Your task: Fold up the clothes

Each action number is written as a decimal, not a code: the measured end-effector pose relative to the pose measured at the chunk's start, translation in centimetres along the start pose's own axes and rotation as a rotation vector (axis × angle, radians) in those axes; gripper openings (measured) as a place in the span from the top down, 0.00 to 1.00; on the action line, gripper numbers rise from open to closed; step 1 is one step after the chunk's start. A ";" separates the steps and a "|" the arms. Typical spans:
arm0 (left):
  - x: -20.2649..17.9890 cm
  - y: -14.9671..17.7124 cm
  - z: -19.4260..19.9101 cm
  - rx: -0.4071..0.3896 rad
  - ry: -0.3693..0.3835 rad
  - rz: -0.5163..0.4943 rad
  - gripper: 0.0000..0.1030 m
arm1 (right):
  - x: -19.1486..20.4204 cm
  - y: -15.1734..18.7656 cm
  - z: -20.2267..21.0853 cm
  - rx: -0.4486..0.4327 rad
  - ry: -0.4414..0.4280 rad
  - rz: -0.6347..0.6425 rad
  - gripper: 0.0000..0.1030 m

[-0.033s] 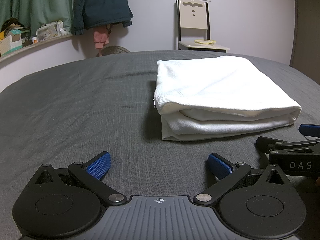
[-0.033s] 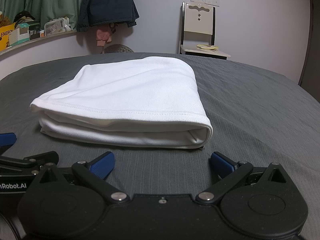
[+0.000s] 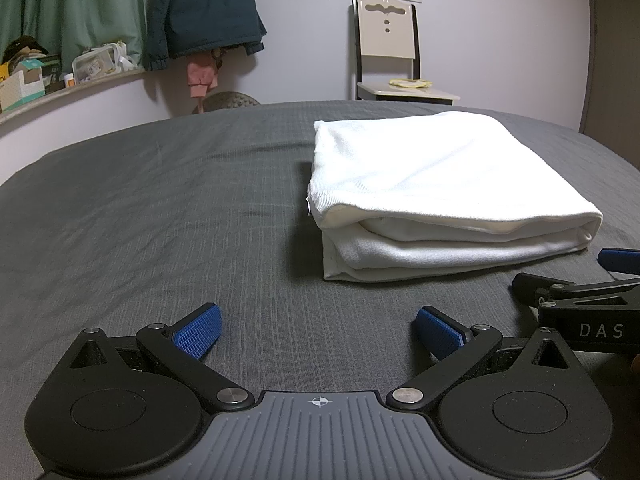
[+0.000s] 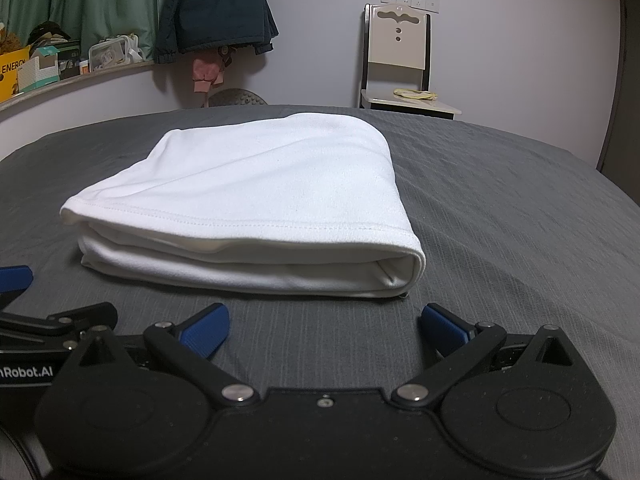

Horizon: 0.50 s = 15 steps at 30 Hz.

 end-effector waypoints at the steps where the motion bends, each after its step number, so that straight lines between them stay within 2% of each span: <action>1: 0.0 0.0 0.0 0.000 0.000 0.000 0.00 | 0.0 0.0 0.0 0.000 0.001 0.001 0.00; 15: 0.0 0.1 0.4 -0.001 -0.006 -0.004 0.00 | 0.2 0.0 0.1 -0.001 -0.002 -0.003 0.00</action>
Point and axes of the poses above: each gripper's, at about its wrist camera, not at the fingertips, and z roughly against the way its jaws point, x to its left, y to its underside, the point moved 3 cm from there along -z, roughly the way its jaws point, and after that the axes turned 3 degrees about y, right-handed, at the moved point
